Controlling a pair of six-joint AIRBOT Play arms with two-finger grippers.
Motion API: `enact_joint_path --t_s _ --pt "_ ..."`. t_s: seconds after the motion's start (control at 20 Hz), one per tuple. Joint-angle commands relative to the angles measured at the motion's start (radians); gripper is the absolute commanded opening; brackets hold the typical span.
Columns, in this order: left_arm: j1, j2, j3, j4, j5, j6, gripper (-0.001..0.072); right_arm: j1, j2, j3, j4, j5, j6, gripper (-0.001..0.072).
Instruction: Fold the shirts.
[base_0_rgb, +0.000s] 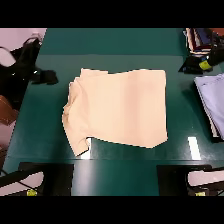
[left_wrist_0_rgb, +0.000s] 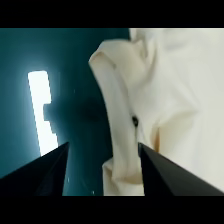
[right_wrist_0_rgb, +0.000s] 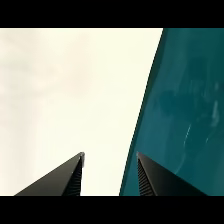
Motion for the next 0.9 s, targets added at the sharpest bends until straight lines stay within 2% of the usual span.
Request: enact_joint_path --t_s 0.0,0.25,0.4,0.6,0.65,0.8,0.85 --pt "0.088 0.088 -0.164 -0.003 -0.109 0.001 0.0518 -0.014 0.146 -0.245 0.098 -0.003 -0.038 0.0388" --pt "0.087 0.114 -0.454 -0.134 0.001 0.015 0.0518 -0.014 0.295 -0.442 0.138 -0.084 -0.039 0.0387" --pt "0.087 0.114 -0.551 -0.205 0.091 0.029 0.0518 -0.015 0.347 -0.495 0.138 -0.087 -0.039 0.0388" --pt "0.084 0.114 -0.627 -0.215 0.156 0.03 0.0517 -0.015 0.375 -0.498 0.137 -0.082 -0.039 0.0388" --pt "0.084 0.113 -0.636 -0.218 0.159 0.031 0.0489 -0.015 0.375 -0.497 0.137 -0.074 -0.039 0.0388" --pt "0.084 0.113 -0.635 -0.238 0.183 0.053 0.0212 -0.016 0.374 -0.497 0.129 -0.038 -0.039 0.0388" --pt "0.084 0.113 -0.632 -0.242 0.196 0.053 0.0093 -0.019 0.374 -0.497 0.128 -0.021 -0.038 0.0388"
